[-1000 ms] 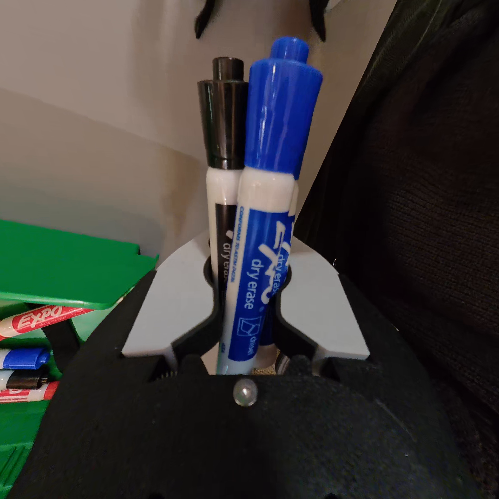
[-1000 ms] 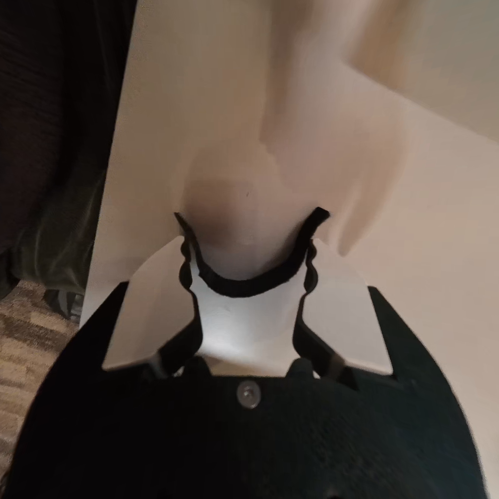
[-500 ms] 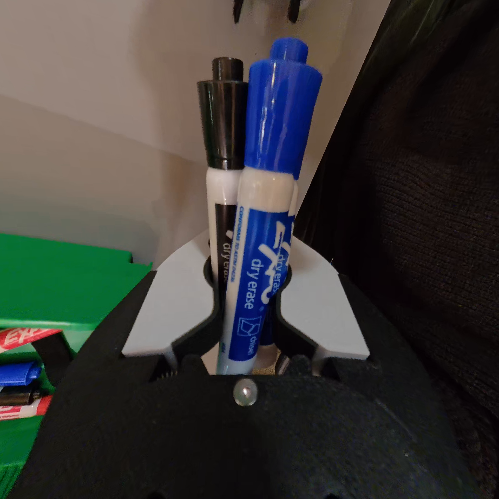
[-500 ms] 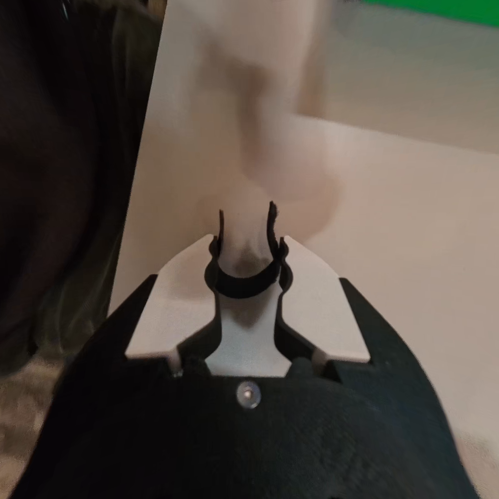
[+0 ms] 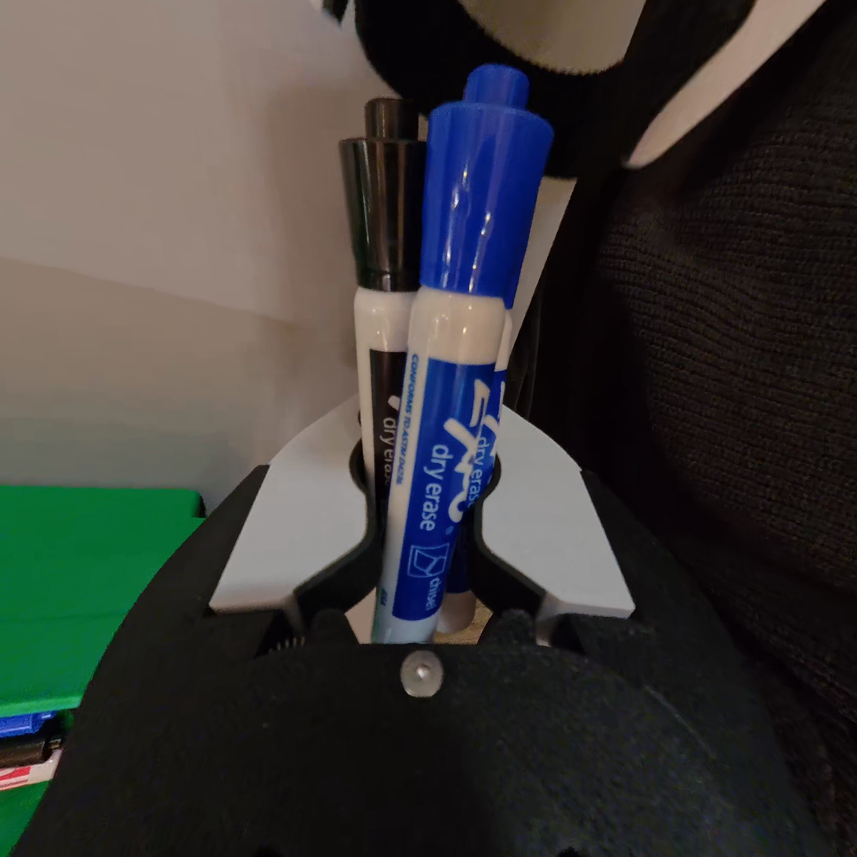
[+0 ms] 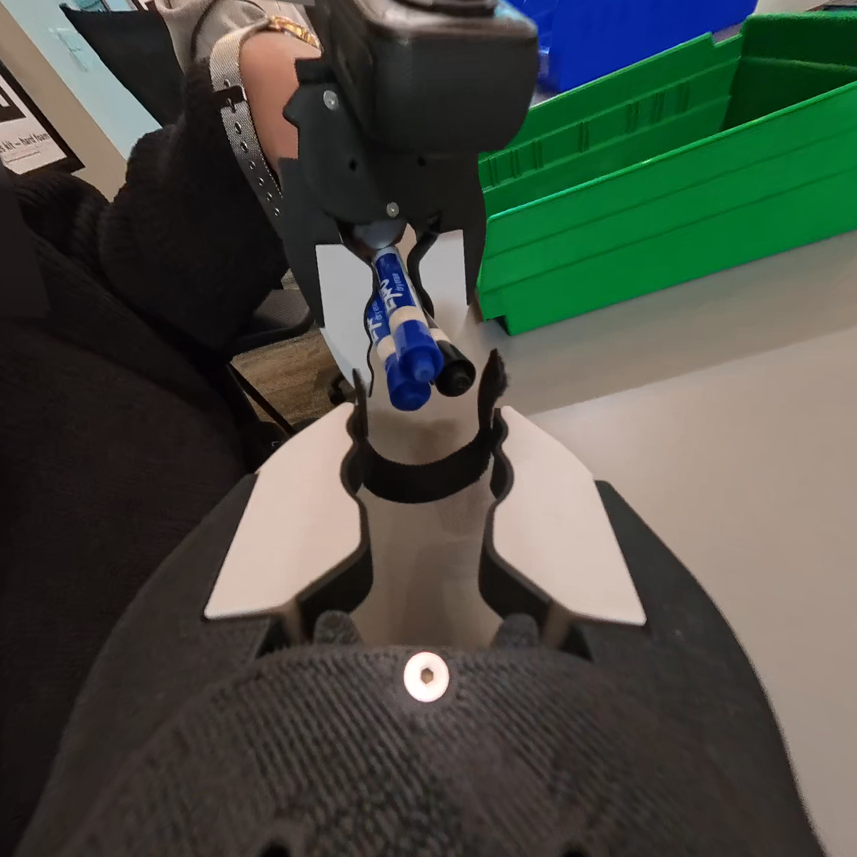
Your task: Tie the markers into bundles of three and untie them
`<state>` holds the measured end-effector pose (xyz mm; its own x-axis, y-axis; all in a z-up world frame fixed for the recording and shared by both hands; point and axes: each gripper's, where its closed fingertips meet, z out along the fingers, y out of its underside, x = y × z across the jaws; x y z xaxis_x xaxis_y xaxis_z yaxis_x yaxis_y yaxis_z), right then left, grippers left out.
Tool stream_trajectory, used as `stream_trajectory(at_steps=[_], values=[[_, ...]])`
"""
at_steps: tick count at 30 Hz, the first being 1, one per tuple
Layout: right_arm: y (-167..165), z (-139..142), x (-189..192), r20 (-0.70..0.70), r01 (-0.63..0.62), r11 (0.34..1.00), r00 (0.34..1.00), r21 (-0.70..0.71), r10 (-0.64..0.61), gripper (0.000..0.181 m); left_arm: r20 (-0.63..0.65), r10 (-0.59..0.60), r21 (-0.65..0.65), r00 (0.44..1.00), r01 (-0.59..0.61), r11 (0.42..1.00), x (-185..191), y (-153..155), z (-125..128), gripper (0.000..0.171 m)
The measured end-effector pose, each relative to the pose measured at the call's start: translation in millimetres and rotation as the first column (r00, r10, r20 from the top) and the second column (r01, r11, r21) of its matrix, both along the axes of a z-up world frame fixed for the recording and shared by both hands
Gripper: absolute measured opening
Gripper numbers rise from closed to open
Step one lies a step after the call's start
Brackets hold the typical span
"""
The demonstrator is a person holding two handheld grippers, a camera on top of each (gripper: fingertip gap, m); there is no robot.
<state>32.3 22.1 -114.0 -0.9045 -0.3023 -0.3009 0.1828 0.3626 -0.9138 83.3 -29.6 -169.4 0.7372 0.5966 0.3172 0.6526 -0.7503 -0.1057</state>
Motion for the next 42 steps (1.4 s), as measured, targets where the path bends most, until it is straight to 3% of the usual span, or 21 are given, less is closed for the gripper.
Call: stream_trajectory(at_steps=[32, 42], values=[[-35.4, 15.0, 18.9, 0.107, 0.007, 0.997, 0.994, -0.077, 0.002, 0.041, 0.018, -0.079, 0.021, 0.997, 0.078, 0.997, 6.0, 22.5, -4.9, 0.044], [-33.3, 16.4, 19.6, 0.147, -0.012, 0.996, 0.989, -0.092, 0.026, 0.013, 0.026, -0.085, 0.02, 0.996, 0.085, 0.996, 6.9, 23.0, -6.7, 0.045]])
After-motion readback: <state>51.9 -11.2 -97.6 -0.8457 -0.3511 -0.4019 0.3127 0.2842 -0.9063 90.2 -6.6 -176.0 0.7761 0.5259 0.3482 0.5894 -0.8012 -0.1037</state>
